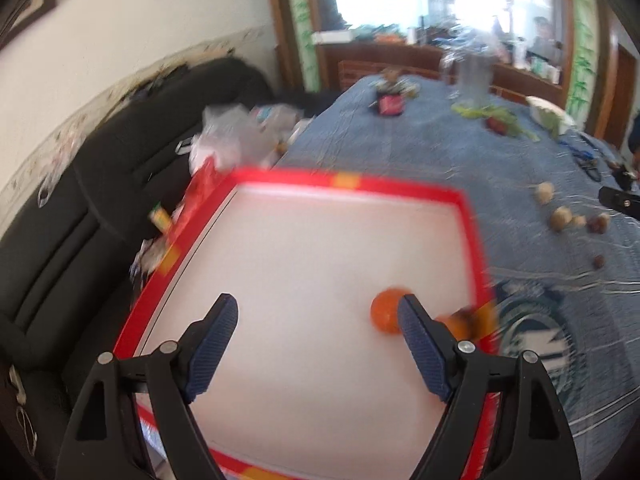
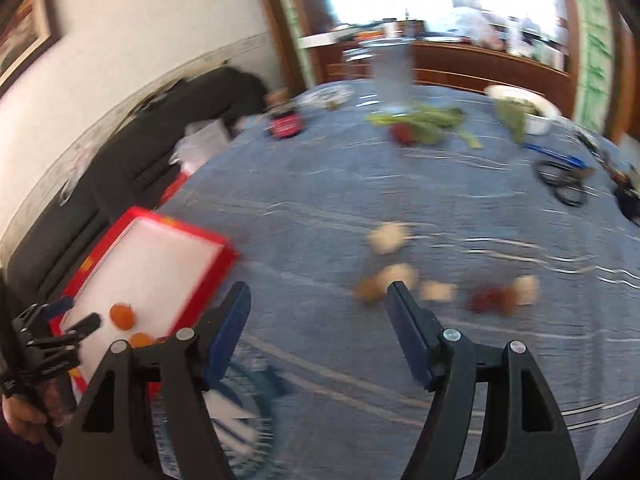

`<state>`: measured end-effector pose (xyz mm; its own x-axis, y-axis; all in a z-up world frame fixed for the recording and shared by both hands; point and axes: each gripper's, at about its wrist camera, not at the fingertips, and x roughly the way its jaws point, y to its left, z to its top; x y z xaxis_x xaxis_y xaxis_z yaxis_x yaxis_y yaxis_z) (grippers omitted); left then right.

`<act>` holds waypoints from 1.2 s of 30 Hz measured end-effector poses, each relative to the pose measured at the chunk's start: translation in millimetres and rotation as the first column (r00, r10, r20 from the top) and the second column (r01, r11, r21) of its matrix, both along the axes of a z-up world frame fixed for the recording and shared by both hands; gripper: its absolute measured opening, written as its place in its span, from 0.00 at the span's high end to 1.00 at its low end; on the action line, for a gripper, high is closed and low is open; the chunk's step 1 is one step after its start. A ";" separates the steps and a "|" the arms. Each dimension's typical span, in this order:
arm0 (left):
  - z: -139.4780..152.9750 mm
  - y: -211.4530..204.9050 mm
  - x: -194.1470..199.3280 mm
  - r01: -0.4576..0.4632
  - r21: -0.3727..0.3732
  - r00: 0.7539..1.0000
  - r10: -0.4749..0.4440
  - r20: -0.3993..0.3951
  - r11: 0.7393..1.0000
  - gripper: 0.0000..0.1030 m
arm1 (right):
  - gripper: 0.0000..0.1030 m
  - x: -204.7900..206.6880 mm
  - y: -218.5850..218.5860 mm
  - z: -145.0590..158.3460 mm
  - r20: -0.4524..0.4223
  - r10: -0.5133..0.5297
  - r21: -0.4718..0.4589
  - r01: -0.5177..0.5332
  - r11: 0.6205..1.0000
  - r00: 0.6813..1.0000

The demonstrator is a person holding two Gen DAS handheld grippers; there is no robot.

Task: Organize fruits
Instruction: 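Return the left tool to the table and close on a dark red date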

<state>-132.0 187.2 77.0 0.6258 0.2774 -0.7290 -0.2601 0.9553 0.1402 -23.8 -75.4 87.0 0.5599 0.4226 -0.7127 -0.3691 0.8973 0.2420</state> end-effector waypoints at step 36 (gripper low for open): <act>-59.1 -252.8 100.5 0.561 -0.201 0.802 -0.587 -0.109 0.803 0.58 | 0.28 47.3 -140.0 -45.6 -0.275 -0.203 0.276 0.279 0.920 0.940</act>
<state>-31.5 -65.6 17.9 0.5074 -0.2176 -0.8338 0.3560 0.9341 -0.0272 23.5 -215.5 41.5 0.5038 0.5143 -0.6940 -0.0485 0.8190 0.5717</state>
